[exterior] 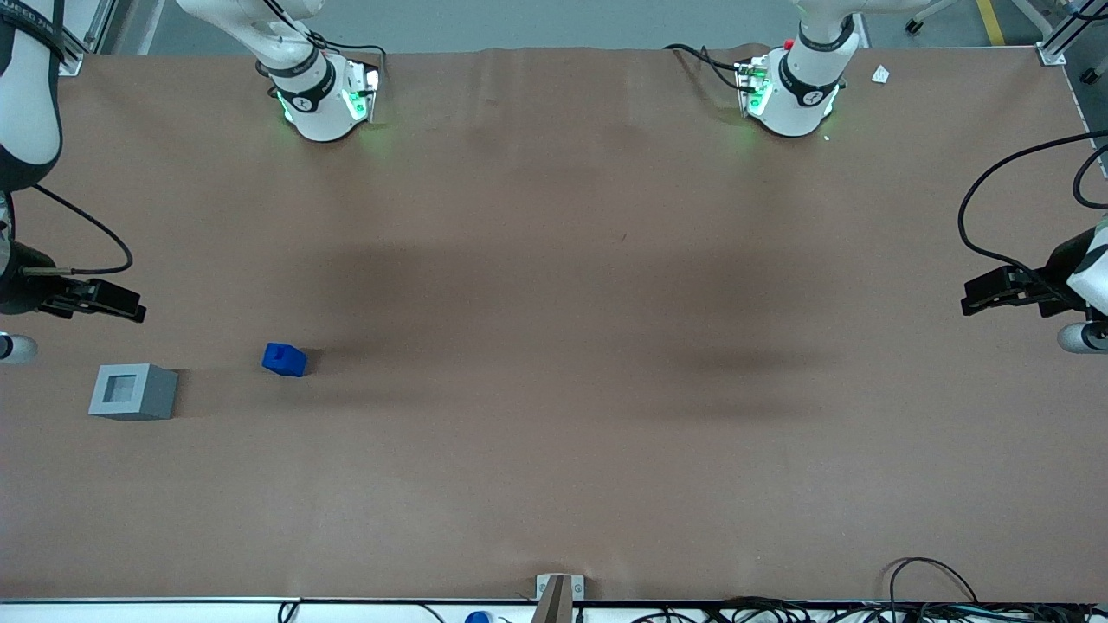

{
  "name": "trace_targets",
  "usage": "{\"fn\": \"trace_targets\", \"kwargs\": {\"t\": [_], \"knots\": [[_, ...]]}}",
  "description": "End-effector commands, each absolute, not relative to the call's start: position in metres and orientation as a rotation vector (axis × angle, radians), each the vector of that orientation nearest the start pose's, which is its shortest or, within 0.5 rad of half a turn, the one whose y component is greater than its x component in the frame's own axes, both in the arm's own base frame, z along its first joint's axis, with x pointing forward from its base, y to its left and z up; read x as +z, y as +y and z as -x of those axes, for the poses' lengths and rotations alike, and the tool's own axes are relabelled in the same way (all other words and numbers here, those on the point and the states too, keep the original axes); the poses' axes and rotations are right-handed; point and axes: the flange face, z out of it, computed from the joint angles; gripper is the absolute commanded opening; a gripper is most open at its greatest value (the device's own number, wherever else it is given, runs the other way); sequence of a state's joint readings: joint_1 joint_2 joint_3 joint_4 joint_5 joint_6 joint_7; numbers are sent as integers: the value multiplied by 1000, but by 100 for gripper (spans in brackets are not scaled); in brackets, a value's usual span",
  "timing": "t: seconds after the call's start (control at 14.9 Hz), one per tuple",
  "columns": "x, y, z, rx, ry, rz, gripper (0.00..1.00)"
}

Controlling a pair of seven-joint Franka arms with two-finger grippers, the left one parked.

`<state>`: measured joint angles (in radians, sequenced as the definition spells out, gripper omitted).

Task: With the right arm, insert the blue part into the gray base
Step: 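Move the open right gripper over the blue block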

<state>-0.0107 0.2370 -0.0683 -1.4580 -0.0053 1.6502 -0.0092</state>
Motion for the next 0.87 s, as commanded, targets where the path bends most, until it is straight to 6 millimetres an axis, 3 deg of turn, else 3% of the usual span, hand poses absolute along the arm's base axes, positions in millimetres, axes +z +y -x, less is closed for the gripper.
{"fn": "trace_targets", "kwargs": {"t": [0.0,0.4,0.6,0.8], "knots": [[525,-43,-630,106,113,3153,100],[484,-36,-637,59,200,3124,100],[434,-34,-628,84,224,3087,100],[382,-23,-605,61,209,3091,100]]}}
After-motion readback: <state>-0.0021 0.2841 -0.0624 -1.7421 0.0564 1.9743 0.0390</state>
